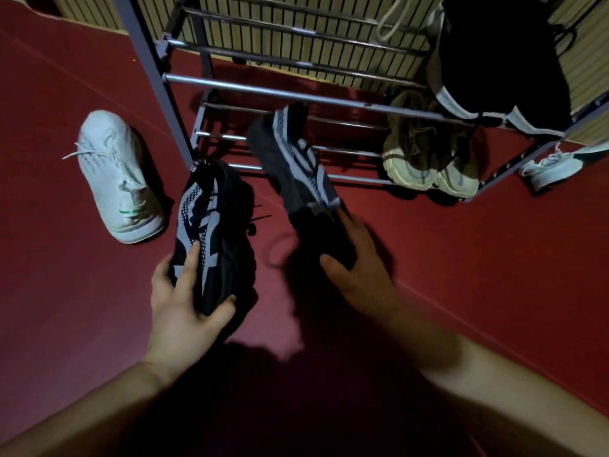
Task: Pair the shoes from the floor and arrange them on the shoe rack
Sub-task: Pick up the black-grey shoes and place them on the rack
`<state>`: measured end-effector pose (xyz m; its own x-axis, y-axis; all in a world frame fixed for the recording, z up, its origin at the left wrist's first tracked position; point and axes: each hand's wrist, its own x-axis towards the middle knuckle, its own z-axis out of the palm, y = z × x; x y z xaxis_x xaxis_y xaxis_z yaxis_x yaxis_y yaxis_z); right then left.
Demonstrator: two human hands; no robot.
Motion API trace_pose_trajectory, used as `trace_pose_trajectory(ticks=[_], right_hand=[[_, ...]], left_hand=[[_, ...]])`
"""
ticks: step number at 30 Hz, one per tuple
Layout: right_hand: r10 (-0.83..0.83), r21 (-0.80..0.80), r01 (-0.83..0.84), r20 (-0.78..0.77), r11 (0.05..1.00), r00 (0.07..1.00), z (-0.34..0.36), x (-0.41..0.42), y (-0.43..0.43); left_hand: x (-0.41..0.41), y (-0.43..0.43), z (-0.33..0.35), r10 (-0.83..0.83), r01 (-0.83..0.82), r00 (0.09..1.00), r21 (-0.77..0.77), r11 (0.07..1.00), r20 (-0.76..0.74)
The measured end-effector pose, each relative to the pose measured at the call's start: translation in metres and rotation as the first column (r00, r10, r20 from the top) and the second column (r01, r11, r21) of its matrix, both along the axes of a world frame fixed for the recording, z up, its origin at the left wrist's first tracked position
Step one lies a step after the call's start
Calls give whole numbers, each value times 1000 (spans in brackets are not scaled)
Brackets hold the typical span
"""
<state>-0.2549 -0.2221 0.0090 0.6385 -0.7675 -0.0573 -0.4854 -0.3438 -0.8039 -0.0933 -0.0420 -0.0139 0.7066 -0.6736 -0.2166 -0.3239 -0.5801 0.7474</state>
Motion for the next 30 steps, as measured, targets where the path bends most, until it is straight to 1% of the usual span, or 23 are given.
trace_pose_trajectory(ticks=[4,5,7,8,9,10,12,15,17,19,25,28,30], right_hand=[[-179,-136,168,-71,976,981,-5,30,-42],[-228,-135,213,-112,968,967,-6,38,-58],[-297,-47,296,-283,954,912,-12,51,-89],[-298,-16,314,-365,949,882,-17,52,-102],[-288,1,317,-415,948,863,-21,51,-110],[-288,6,321,-424,947,859,-26,48,-115],[-321,-6,346,-388,938,864,-33,44,-118],[-411,-115,396,-332,911,849,-41,51,-115],[-447,-134,427,-290,894,846,-40,58,-117],[-432,-155,403,-288,902,855,-42,61,-119],[-296,-205,239,-323,949,899,-49,46,-125],[-161,-270,61,-370,961,915,-50,26,-133],[-103,-278,3,-346,960,933,-53,13,-139]], left_hand=[[-2,-28,9,35,-35,998,11,999,46],[-1,-39,11,49,-50,998,16,999,45],[1,-60,14,69,-70,997,23,997,46],[2,-72,17,75,-76,996,25,997,50],[3,-83,18,76,-78,995,27,997,58],[5,-94,19,73,-75,995,30,997,68],[8,-118,20,58,-62,993,41,997,102],[8,-151,19,36,-49,987,81,996,157],[6,-170,18,4,-24,984,112,993,176],[3,-189,17,-32,6,979,130,992,202],[-3,-235,13,-135,92,959,173,981,251],[3,-252,13,-264,197,924,246,949,277],[8,-263,13,-378,277,886,348,896,269]])
